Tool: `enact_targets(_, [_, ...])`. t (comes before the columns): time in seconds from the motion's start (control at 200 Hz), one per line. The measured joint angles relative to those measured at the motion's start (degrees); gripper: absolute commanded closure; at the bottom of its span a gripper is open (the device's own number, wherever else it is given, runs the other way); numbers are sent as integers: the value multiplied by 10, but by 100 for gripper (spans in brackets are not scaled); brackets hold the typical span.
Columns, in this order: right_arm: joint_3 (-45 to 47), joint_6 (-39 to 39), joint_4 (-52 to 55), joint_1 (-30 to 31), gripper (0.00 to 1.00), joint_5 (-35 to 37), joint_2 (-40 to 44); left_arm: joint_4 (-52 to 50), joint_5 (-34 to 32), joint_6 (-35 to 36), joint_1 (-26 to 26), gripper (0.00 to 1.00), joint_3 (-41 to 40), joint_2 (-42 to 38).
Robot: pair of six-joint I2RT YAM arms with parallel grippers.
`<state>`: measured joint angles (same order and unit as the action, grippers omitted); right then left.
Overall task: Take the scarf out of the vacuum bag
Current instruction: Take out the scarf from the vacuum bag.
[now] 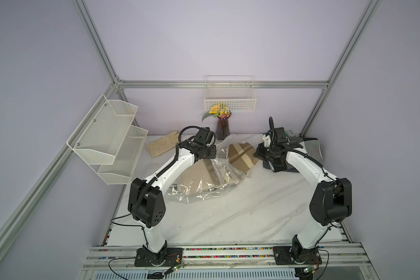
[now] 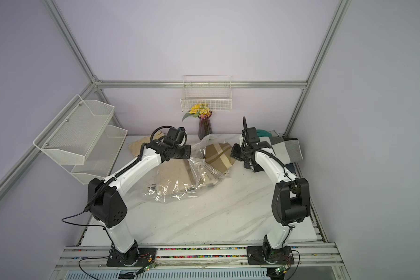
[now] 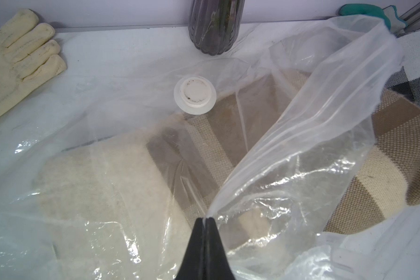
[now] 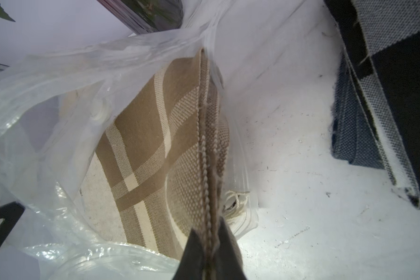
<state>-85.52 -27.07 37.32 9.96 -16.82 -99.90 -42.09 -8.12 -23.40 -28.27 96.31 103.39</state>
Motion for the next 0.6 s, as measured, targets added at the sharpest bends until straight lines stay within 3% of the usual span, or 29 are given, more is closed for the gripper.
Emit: enact_targets(0.6, [-1, -8, 10, -100, 100, -5, 16, -4, 4, 0, 6, 100, 0, 8])
